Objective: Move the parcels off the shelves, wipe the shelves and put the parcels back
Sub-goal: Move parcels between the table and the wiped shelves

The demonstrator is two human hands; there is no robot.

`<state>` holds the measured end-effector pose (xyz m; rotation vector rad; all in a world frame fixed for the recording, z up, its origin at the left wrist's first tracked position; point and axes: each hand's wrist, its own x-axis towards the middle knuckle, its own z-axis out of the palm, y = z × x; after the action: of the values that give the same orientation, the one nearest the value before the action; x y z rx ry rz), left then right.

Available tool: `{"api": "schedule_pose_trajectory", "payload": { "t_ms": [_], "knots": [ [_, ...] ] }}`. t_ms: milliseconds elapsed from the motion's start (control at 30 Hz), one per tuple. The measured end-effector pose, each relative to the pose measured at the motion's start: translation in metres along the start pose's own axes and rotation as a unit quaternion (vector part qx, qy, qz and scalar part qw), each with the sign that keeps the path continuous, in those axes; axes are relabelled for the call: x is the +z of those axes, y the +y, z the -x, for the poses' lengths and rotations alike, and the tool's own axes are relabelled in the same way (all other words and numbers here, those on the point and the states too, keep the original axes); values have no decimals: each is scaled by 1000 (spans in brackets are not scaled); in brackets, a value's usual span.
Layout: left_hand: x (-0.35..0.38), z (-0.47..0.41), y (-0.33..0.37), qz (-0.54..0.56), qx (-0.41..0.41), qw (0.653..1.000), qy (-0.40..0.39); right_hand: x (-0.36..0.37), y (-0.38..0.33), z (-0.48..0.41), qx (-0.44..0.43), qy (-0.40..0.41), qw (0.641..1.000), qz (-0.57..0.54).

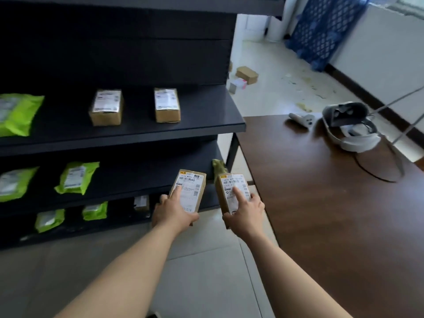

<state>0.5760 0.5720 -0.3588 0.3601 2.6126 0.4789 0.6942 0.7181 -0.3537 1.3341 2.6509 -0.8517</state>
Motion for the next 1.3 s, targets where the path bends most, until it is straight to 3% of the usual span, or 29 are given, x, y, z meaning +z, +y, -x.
{"api": "schedule_pose_trajectory", "payload": {
  "t_ms": [433,900,1300],
  "knots": [
    [-67,-81,-163,2,-99,995,14,110,-149,-24,-48,-52,997,26],
    [-16,-219,-202,43,-159,986,39,221,-165,-156,-73,-54,994,55],
    [46,-343,-216,55,-117,988,82,306,-161,-277,-90,-21,994,57]
  ]
}}
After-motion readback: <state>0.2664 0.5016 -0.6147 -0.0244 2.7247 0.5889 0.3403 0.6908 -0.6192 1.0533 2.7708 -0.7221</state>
